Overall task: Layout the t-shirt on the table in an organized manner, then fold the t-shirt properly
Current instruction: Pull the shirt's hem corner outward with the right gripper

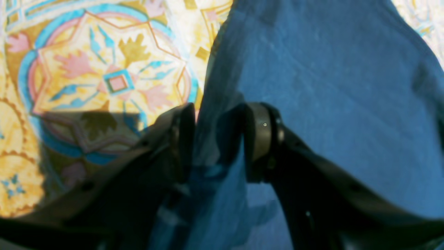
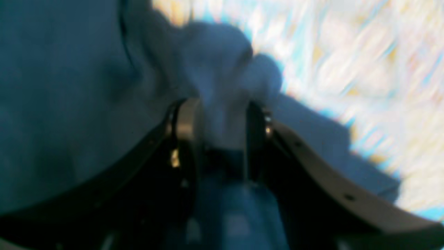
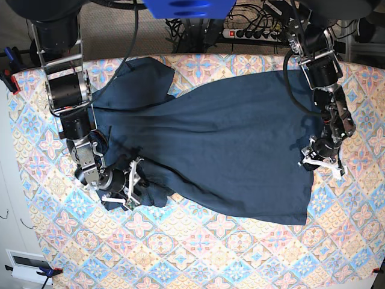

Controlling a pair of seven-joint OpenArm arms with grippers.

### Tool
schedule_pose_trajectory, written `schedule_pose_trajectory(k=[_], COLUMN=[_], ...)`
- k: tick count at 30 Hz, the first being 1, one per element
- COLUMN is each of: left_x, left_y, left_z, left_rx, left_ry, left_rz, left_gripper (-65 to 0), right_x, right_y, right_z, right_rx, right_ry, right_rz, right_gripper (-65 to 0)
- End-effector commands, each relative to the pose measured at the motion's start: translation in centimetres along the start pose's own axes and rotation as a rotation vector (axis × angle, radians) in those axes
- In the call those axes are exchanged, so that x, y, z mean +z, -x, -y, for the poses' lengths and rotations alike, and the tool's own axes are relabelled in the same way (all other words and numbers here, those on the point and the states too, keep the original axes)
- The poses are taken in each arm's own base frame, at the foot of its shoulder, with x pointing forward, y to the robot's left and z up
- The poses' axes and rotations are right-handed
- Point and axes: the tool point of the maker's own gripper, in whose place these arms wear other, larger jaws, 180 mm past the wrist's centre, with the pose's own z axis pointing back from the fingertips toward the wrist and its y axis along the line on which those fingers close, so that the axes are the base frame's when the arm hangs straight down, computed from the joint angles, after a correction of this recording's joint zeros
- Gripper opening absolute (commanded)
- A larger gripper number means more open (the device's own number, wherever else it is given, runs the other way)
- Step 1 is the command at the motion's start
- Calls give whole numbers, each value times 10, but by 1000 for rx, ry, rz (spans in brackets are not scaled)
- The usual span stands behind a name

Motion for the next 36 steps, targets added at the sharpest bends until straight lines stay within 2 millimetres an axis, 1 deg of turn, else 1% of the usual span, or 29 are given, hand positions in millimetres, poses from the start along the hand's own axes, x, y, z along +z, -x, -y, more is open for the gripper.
schedule_pose_trajectory(k=[1, 4, 7, 8, 10, 11, 12, 14, 15, 20, 21, 22, 27, 30, 31, 34, 35, 36], left_x=[3, 4, 6, 6, 7, 7, 8, 9, 10, 12, 12, 12, 12, 12, 12, 12, 13, 14], left_y=[-19, -18, -24, -24, -23, -19, -17, -17, -15, -15, -16, -16, -16, -16, -16, -16, -13, -9], left_z=[3, 5, -1, -1, -2, -5, -6, -6, -8, -7, -7, -7, -7, -7, -7, -5, -6, -8], left_rx=[2, 22, 17, 17, 16, 17, 16, 9, 6, 0, 0, 0, 0, 0, 0, 17, 26, 40], left_ry=[14, 30, 22, 22, 20, 15, 13, 12, 10, 11, 12, 12, 12, 12, 12, 25, 29, 35], left_rz=[35, 23, 31, 31, 30, 22, 20, 23, 22, 26, 27, 27, 27, 25, 25, 28, 25, 20], left_gripper=[-431, -431, -431, -431, -431, -431, -431, -431, -431, -431, -431, -431, -431, -431, -431, -431, -431, -431], right_x=[7, 5, 5, 5, 5, 6, 7, 16, 20, 41, 42, 41, 32, 31, 30, 21, 19, 20], right_y=[-22, -12, -11, -12, -16, -20, -27, -52, -59, -72, -88, -102, -140, -161, -165, -166, -166, -163], right_z=[18, 16, 15, 15, 17, 17, 20, 35, 42, 73, 75, 73, 53, 40, 34, 19, 15, 17], right_rx=[4, -14, -17, -17, -21, -27, -31, -51, -75, -194, -199, -207, -210, -186, -168, -114, -100, -93], right_ry=[32, 27, 25, 25, 30, 31, 38, 71, 90, 176, 180, 175, 138, 112, 100, 61, 51, 54], right_rz=[57, 40, 38, 39, 56, 76, 109, 209, 252, 369, 406, 440, 532, 616, 628, 597, 589, 580], right_gripper=[-442, -443, -456, -487, -598, -650, -650, -637, -642, -644, -644, -644, -643, -630, -616, -568, -551, -534])
